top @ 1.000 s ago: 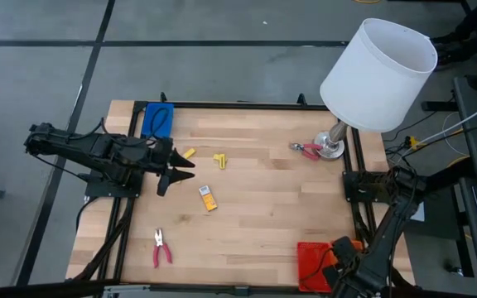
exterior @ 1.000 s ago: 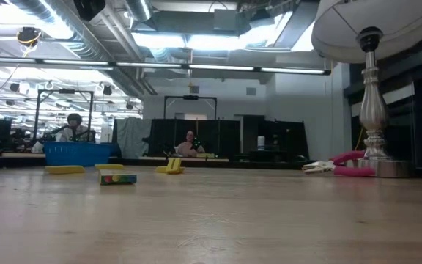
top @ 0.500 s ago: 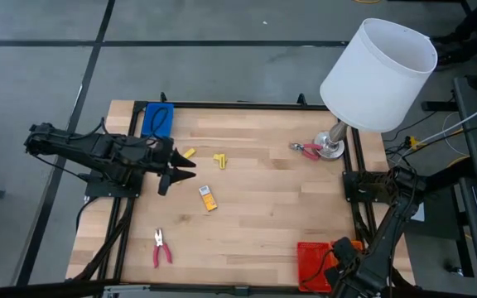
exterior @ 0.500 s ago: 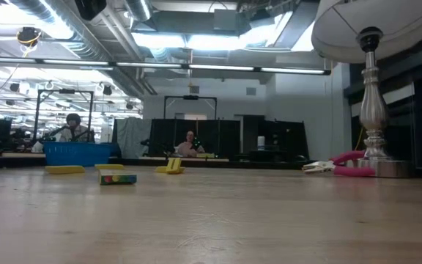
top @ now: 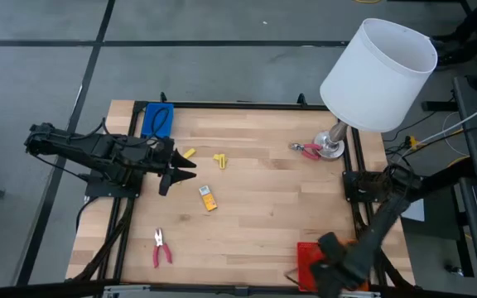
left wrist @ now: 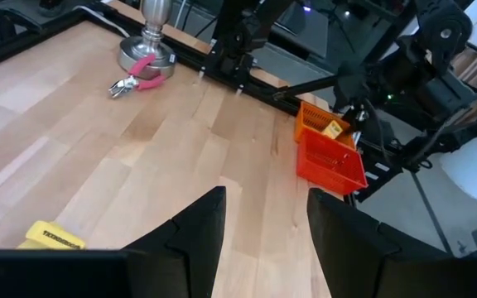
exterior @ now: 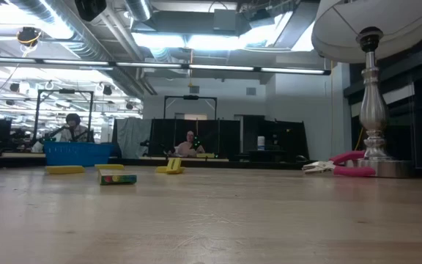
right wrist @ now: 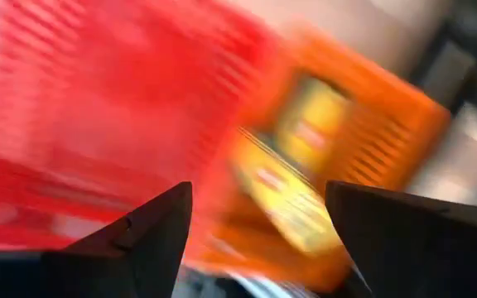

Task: Pick & Place School Supplies
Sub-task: Put the yellow crayon box into the orange bin

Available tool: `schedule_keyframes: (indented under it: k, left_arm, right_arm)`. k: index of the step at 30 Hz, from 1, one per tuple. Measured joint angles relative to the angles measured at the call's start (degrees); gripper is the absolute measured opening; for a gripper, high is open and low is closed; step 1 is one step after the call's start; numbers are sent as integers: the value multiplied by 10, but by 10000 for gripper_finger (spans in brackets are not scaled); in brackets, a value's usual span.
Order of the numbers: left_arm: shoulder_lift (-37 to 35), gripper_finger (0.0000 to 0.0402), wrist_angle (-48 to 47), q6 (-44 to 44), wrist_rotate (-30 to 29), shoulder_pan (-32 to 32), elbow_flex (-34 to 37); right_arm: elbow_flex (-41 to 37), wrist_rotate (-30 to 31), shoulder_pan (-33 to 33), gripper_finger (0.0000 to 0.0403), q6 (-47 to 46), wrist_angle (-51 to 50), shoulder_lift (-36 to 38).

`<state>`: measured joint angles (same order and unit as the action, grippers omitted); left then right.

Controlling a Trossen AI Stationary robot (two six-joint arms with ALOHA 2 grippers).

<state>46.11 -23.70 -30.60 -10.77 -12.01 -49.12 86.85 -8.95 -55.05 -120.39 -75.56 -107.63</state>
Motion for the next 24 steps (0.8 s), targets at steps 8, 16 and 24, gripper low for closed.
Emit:
schedule_keyframes:
  k: [8,16,24]
  left_arm:
    - [1,169,-68,-4,-20,0,0]
    - [-8,169,-246,-77,-18,-17,0]
    - [-58,169,-321,-132,-43,-71,0]
  right_arm:
    - [0,243,182,254,218,195,0]
    - [0,227,359,229,494,403,0]
    - [0,188,424,226,562,491,-14]
